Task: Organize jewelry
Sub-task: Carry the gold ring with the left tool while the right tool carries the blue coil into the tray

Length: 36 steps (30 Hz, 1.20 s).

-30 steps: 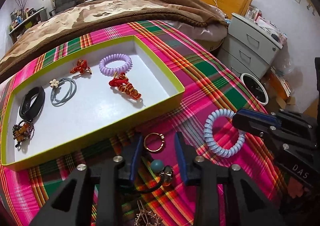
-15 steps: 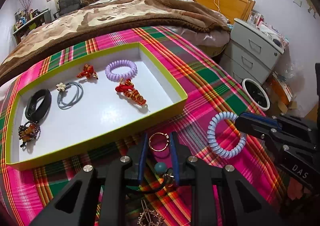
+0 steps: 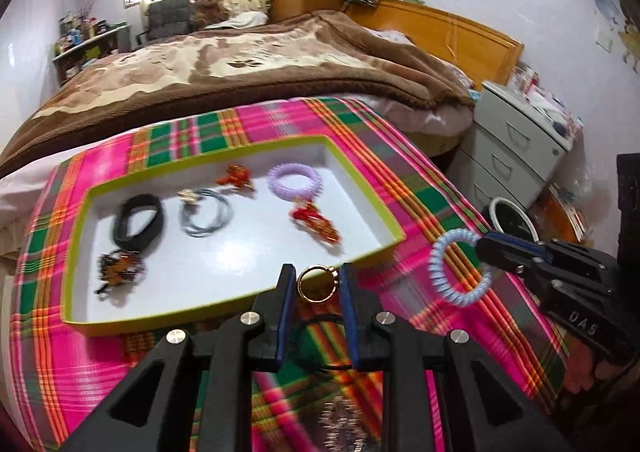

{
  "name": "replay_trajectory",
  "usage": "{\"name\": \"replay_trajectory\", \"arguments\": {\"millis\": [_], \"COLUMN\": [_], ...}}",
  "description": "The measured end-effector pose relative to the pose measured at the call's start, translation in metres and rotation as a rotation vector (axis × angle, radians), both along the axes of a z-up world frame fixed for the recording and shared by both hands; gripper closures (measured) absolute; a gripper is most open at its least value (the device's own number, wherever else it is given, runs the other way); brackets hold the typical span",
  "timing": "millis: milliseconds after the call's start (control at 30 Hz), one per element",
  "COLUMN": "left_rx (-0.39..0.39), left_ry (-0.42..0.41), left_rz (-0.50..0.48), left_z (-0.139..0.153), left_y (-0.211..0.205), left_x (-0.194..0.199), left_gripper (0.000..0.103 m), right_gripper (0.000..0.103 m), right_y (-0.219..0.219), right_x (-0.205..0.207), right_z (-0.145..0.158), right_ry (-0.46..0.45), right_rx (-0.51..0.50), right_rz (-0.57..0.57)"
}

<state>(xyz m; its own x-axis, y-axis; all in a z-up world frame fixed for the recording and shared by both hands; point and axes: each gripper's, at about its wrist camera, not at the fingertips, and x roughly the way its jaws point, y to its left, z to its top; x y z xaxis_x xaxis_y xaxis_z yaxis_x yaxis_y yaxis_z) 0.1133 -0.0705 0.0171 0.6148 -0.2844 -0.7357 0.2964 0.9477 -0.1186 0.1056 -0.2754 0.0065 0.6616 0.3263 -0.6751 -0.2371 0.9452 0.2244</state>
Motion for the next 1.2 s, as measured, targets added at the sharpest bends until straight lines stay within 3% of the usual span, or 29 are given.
{"name": "replay_trajectory", "arguments": {"millis": [233,533,800,1200], "left_rx": [0.023,0.041,0.029,0.029], "left_ry": [-0.012,0.016,0.053,0.096], "left_rz": [0.056,0.103,0.117,0.132], "left_z": [0.005,-0.005,-0.021,-0.041], "left_y": [0.032,0.059,0.068,0.073], "left_x": [0.01,0.024,0.046,0.06], "left_gripper": [0.08,0.08,0.08,0.08], "right_gripper": [0.093,0.093,0.093,0.093], "right_y": [0.022,0.06,0.089,0.114], "right_x": [0.02,0.062,0.102,0.125], "right_z": [0.016,0.013,-0.008,-0.033], "right_ry": [-0.031,-0.007,0.052,0.104], "right_rx": [0.007,-0.025,-0.059,-0.114], "right_rz": [0.043,0.105,0.132,0.171]}}
